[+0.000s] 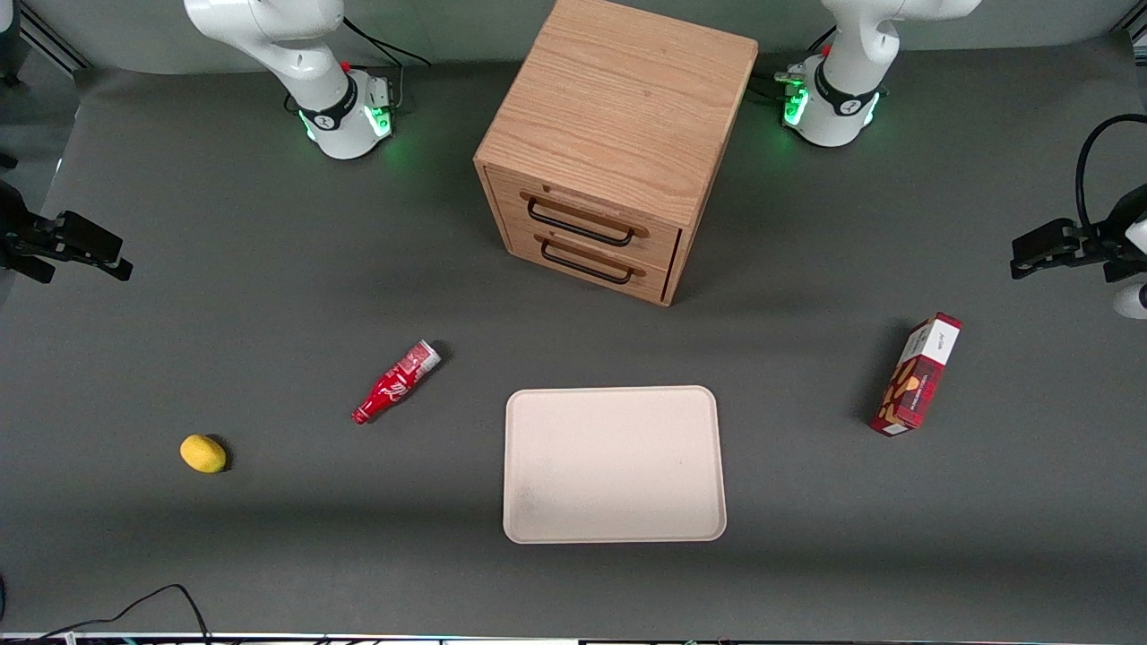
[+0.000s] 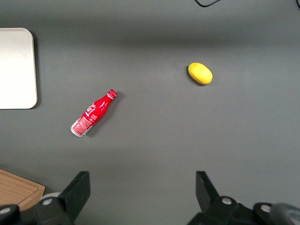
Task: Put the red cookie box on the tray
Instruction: 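Move the open left gripper down over the red shortbread box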
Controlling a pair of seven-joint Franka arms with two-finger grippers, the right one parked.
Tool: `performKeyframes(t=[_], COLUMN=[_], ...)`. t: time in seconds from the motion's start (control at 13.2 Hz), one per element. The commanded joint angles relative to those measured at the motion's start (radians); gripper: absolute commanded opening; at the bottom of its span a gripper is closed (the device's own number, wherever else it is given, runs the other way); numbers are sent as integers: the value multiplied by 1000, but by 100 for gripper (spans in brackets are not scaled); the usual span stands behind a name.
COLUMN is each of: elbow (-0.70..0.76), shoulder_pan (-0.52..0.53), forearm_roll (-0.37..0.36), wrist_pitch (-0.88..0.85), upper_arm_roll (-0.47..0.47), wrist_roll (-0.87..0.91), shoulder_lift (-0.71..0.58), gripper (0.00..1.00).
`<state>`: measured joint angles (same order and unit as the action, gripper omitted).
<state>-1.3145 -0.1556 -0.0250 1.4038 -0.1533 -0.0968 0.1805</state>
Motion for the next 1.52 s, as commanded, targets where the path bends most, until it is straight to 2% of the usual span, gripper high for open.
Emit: performKeyframes(t=[0.0,0.15,0.38,0.91,1.14,1.44], elbow=[-29,-165,-343,-665,-745,-764], shoulder_pan=[14,57,44,33,33,45], forearm_roll=[0,36,27,23,23,23], wrist_pitch=[27,159,334,791,946,1088], upper_arm_roll=[-9,-9,-9,-6,-5,-6], wrist_roll=[-172,-215,-216,-325,-363,-414], shoulder_lift=[43,25,-18,-3,40,138], gripper=[100,100,100,100,100,100])
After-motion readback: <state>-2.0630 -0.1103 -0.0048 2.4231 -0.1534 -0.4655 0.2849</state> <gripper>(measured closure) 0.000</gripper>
